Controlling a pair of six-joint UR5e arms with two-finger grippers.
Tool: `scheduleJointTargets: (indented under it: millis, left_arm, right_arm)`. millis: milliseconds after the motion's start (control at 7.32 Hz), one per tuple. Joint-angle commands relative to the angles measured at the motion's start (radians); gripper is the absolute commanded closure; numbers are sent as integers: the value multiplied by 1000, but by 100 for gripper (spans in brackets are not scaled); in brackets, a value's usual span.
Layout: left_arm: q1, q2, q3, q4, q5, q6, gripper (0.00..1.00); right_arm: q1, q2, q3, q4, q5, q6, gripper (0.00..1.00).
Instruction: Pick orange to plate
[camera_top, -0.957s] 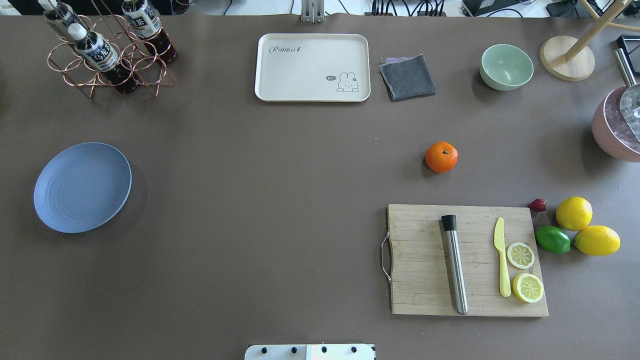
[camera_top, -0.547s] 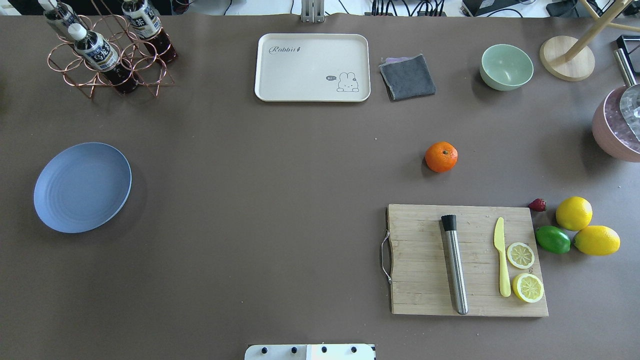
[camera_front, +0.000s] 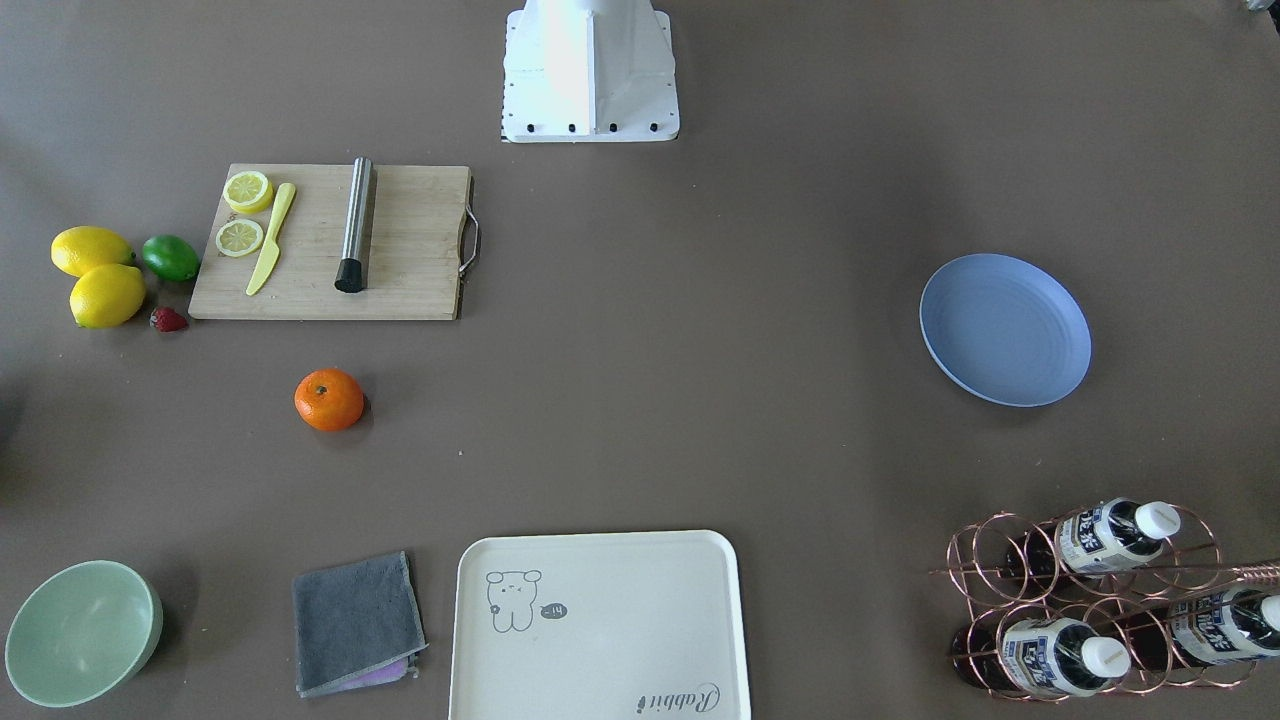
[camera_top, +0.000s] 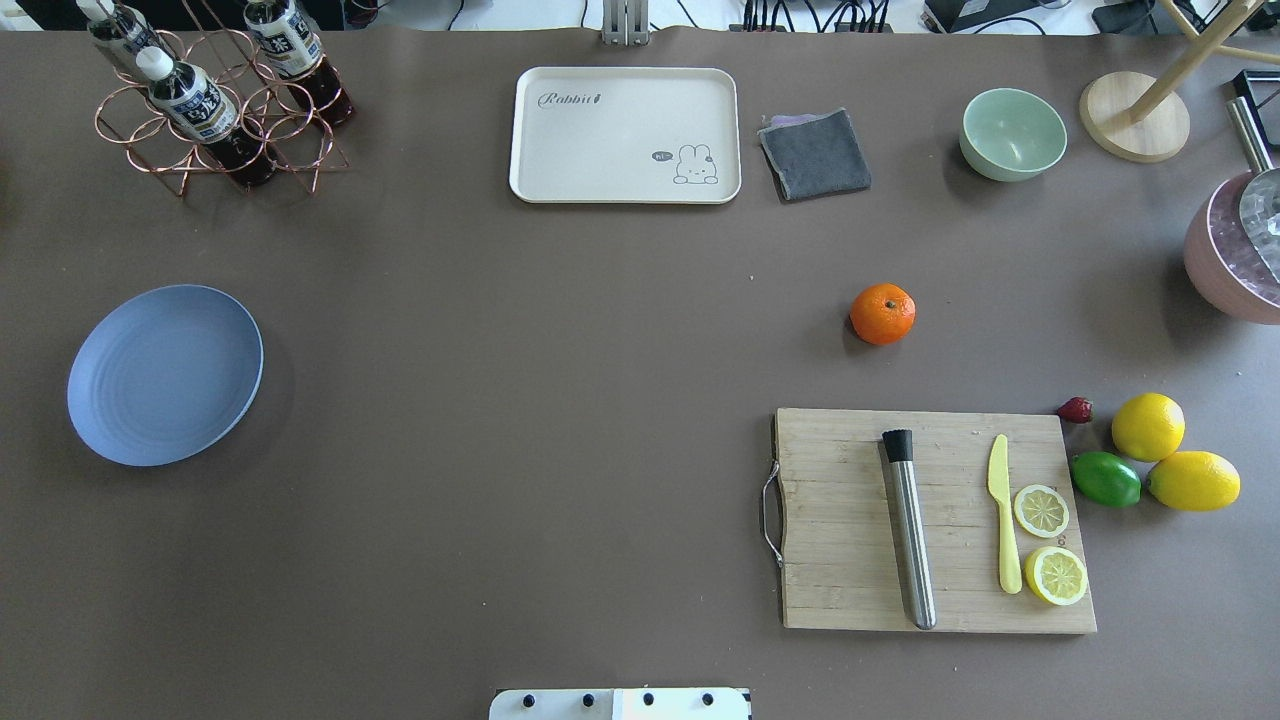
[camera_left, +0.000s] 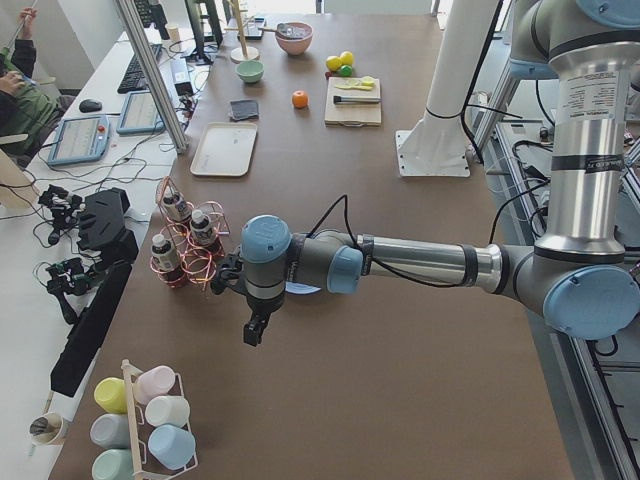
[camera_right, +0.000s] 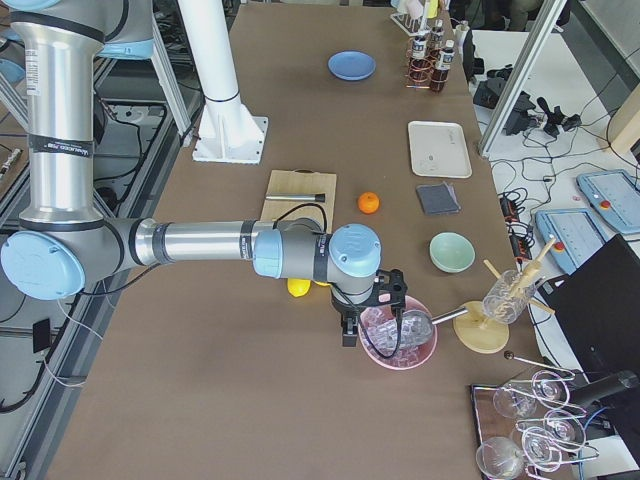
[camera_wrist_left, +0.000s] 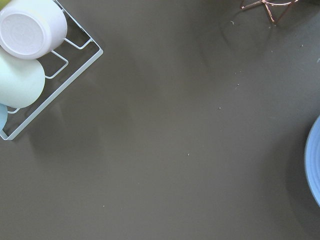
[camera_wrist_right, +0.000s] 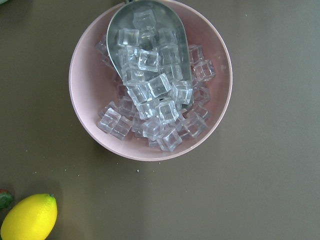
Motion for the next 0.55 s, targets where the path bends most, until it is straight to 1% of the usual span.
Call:
scheduleJointTargets:
  millis: [0,137,273,410]
  left_arm:
    - [0,0,0,2,0,-2,2]
    - [0,0,-4,2,-18,-2,2]
    - [0,-1,5,0,-70,-2,2]
    - [0,-3,5,0,-75,-5,2]
  right_arm:
    - [0,0,-1,0,0,0,0]
    - [0,0,-1,0,0,0,0]
    - [0,0,-1,0,-2,0,0]
    - [0,0,-1,0,-2,1,0]
